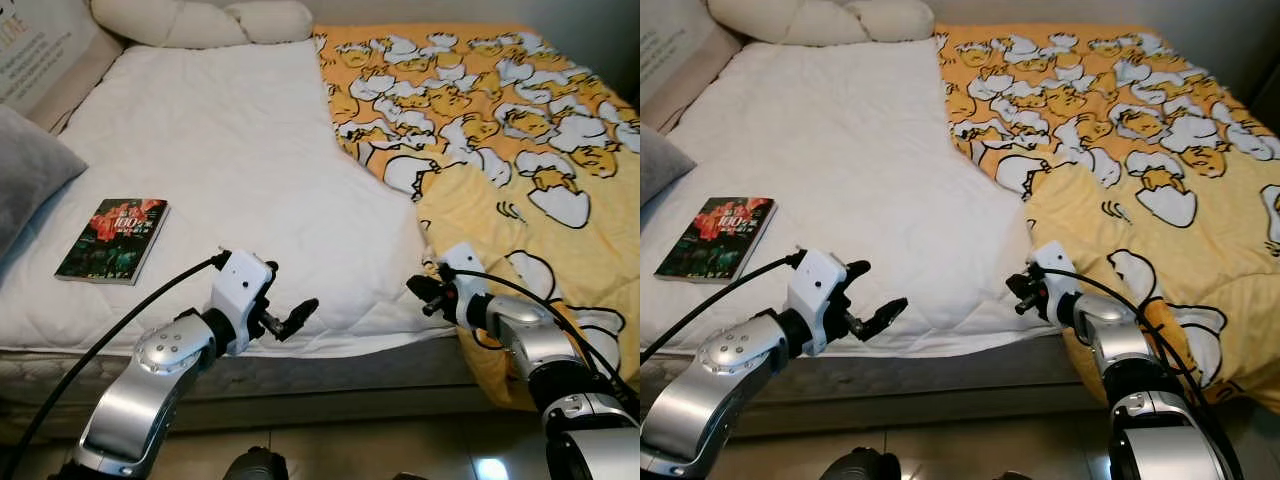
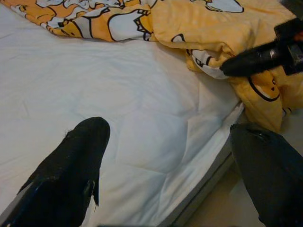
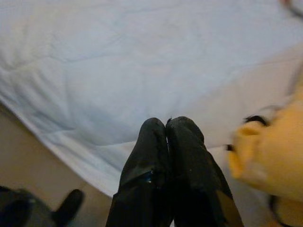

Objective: Clean up the room

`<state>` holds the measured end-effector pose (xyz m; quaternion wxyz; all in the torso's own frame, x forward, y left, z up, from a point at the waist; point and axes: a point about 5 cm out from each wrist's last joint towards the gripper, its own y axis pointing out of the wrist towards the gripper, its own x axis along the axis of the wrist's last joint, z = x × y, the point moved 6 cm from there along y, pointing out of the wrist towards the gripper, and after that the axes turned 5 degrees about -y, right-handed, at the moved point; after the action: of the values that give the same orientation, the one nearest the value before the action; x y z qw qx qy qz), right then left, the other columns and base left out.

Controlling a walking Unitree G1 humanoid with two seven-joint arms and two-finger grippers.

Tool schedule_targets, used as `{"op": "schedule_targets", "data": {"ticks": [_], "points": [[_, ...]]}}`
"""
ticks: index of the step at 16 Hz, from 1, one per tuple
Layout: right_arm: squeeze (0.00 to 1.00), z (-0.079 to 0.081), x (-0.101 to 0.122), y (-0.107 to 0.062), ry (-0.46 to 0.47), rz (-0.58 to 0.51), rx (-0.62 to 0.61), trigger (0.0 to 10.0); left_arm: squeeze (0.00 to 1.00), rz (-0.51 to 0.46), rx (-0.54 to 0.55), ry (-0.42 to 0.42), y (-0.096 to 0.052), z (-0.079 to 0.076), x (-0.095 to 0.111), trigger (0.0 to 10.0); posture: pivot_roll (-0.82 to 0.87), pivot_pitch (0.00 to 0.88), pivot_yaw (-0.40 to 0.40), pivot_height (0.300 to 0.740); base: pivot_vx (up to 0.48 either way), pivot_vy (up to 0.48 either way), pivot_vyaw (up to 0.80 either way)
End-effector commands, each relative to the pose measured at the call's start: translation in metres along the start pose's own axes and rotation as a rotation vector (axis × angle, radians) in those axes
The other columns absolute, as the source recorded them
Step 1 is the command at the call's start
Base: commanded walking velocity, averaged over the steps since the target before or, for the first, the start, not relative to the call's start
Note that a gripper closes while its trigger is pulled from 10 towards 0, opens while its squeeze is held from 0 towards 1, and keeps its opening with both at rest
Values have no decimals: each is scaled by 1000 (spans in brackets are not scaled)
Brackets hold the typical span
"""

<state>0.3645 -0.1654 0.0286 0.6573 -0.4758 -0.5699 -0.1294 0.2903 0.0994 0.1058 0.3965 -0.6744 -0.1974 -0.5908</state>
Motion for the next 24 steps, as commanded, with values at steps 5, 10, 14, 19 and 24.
{"op": "schedule_targets", "data": {"ticks": [5,10,14,19,24], "points": [[1000,12,-25,6,-155,130,-98,10000,1000,11,10,19,-3,1,-4,10000,12,0,20,740,0,0,0],[1000,29,-29,25,-116,184,-67,10000,1000,19,-10,23,1,-5,-4,10000,18,0,29,740,0,0,0],[1000,14,-24,29,-109,227,-135,10000,1000,18,-12,33,2,-4,0,10000,38,0,22,740,0,0,0],[1000,-13,-44,12,-86,334,-254,10000,1000,52,-19,46,-12,-7,1,10000,134,129,40,740,0,0,0],[1000,-52,-43,-10,-45,334,-422,10000,1000,72,-4,29,-30,-11,1,10000,178,230,45,740,0,0,0]]}}
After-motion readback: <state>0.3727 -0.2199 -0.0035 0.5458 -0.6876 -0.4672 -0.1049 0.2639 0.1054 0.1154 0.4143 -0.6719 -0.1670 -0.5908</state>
